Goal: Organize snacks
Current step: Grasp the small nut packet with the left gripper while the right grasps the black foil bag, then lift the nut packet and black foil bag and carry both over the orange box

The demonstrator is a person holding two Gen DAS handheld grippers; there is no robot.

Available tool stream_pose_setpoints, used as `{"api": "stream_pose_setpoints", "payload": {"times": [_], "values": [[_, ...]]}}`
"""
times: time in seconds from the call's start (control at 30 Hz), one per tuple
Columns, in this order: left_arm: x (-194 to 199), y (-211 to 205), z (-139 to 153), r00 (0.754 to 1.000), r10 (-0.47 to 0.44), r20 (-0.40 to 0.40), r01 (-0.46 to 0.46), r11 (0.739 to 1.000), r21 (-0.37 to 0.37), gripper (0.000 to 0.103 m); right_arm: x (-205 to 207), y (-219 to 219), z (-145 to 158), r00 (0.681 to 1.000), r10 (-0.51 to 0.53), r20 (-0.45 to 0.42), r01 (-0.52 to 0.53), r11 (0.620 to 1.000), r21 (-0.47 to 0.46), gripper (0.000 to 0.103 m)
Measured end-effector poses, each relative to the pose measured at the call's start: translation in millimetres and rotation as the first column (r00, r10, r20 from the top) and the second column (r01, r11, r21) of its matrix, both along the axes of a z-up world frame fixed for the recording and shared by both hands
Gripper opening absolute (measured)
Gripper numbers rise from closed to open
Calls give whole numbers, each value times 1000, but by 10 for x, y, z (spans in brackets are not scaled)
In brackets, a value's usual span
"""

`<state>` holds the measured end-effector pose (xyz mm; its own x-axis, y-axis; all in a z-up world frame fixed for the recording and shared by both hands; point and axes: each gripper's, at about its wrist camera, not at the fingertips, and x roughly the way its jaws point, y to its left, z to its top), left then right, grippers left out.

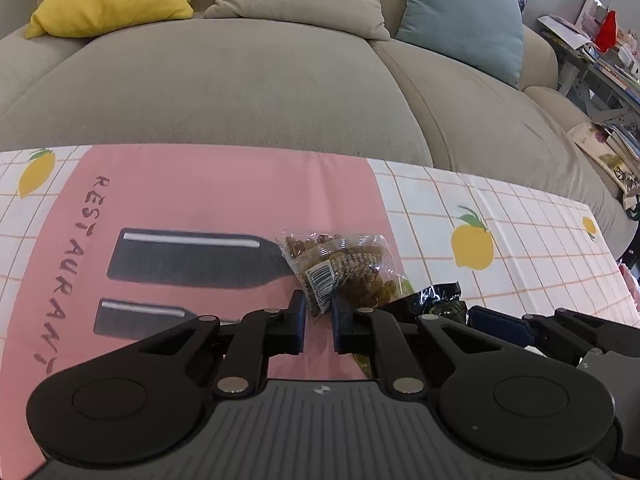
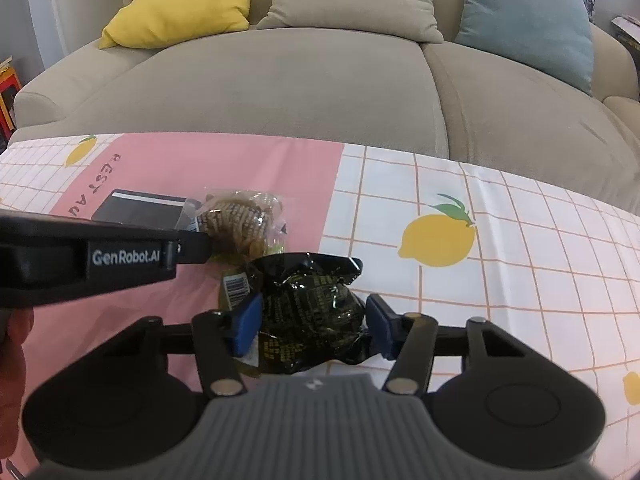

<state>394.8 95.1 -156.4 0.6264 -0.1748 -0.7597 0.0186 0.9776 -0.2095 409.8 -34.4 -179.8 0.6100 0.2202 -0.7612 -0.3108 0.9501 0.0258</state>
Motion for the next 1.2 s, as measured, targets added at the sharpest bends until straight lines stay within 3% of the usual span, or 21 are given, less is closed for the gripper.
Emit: {"api": "stream_pose_setpoints", "payload": {"times": [0.4,0.6,0.87,1.0,1.2], "values": [[-732,11,106,998,9,-58,-3,996,94,11,-561,-29,94,1000,-11,-9,11,1000,-25,48],[-1262,171,114,985,102,-137,-95,994,55,11,-1134,0,114,999,39,-12,-40,999,-31,47],[-1982,302,142,968,174,-182,-173,985,22,11,-1875,-118,125,999,10,-31,-10,1000,-12,47],[-2313,260,124,964,174,-201,-177,984,4,11,-2138,-273,104,996,-50,-78,53,998,30,42],[-2517,183,96,973,140,-182,-139,990,16,13,-2488,-420,81,997,-60,-49,62,997,40,42]]}}
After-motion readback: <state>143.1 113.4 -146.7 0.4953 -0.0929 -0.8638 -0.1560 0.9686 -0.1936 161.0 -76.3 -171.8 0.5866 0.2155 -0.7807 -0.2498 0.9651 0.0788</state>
